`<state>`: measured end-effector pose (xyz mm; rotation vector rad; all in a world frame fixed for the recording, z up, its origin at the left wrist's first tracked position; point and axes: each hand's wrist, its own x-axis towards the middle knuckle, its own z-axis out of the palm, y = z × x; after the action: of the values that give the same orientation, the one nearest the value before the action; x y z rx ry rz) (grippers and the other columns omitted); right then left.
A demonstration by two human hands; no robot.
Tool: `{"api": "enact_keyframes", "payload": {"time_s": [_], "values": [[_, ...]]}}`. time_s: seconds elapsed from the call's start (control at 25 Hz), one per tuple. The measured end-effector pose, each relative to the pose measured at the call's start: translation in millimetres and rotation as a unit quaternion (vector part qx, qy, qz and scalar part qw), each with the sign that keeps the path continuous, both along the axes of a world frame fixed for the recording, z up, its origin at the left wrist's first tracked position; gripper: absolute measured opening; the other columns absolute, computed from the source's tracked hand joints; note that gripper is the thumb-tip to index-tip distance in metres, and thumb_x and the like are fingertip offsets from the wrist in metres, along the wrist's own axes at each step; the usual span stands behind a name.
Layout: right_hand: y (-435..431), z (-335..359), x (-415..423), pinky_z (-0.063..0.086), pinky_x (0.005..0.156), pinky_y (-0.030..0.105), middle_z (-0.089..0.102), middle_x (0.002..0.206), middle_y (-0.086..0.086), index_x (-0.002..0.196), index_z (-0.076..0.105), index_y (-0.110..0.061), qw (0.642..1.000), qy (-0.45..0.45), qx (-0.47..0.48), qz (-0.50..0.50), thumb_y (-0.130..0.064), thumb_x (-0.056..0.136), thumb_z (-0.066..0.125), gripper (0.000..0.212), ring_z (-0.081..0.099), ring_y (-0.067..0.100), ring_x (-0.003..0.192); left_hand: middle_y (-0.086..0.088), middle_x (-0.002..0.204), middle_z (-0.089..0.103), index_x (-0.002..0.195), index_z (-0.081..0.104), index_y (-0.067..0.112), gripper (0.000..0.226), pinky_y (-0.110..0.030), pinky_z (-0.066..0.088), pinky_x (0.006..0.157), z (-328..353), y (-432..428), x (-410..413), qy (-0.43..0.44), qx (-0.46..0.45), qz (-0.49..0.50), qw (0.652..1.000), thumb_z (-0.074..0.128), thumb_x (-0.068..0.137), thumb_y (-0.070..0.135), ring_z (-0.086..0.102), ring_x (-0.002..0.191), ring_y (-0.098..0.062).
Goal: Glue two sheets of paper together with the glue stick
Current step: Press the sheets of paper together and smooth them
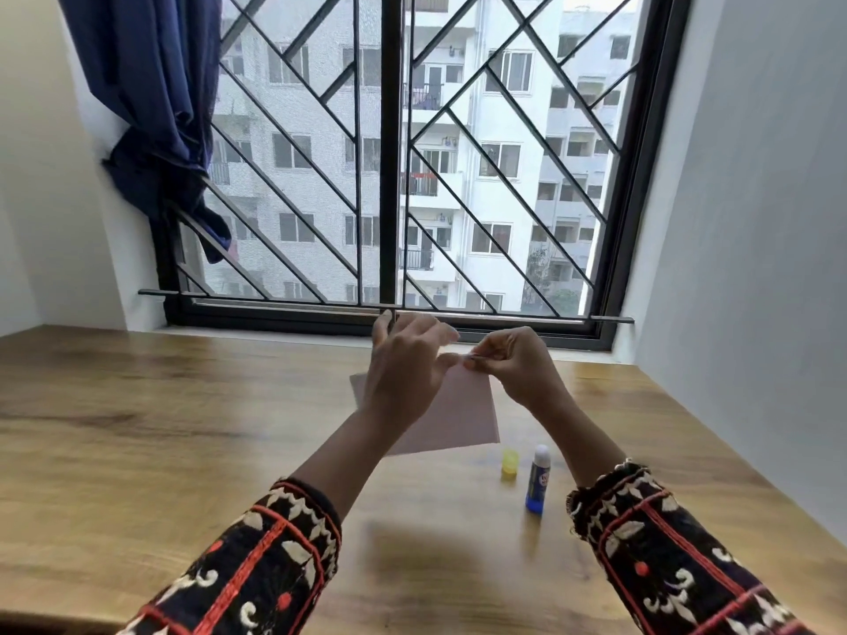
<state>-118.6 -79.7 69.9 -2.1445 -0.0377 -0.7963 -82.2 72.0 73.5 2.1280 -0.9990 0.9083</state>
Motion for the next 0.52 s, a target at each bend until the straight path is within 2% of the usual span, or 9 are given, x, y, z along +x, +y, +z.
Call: {"api": "enact_keyframes", "payload": {"time_s": [0.12,0.28,0.4,0.52], "values": [[5.5,1.7,-0.1,0.047,0.068,0.033,0.073,0.075,0.020,0.075,0.073,0.001,1.000,-0.014,-0.021,-0.002,-0.005,0.069,0.075,0.008,0.059,0.014,0.068,-0.006,0.094,0.070,0.090,0.069,0.010,0.017,-0.040,0.037,0.097,0.5,-7.2,0.5,0.070,0.007,-0.048,0.996,0.069,0.076,0.020,0.058,0.098,-0.024],[6.3,1.7,-2.1,0.047,0.068,0.031,0.071,0.073,0.015,0.075,0.072,0.002,1.000,-0.010,-0.018,0.005,-0.004,0.070,0.075,0.008,0.058,0.011,0.066,-0.015,0.080,0.072,0.077,0.071,0.002,0.010,-0.028,0.041,0.070,6.6,-2.9,1.8,0.167,-0.064,-0.119,0.977,0.073,0.071,0.009,0.062,0.078,-0.023],[8.1,1.8,-3.3,0.044,0.065,0.027,0.067,0.069,0.007,0.075,0.072,0.003,1.000,-0.002,-0.015,0.017,-0.005,0.069,0.075,0.010,0.055,0.007,0.062,-0.019,0.074,0.071,0.073,0.072,-0.001,0.006,-0.026,0.040,0.063,8.6,-1.3,1.9,0.185,-0.086,-0.137,0.969,0.072,0.072,0.005,0.057,0.068,-0.019],[10.3,2.7,-4.4,0.044,0.066,0.031,0.067,0.069,0.008,0.075,0.072,0.003,1.000,0.003,0.000,0.030,-0.004,0.070,0.075,0.010,0.055,0.011,0.065,-0.019,0.073,0.071,0.072,0.072,-0.002,0.003,-0.015,0.040,0.058,6.9,-0.7,2.4,0.171,-0.096,-0.138,0.971,0.071,0.072,0.001,0.057,0.066,-0.015]]}}
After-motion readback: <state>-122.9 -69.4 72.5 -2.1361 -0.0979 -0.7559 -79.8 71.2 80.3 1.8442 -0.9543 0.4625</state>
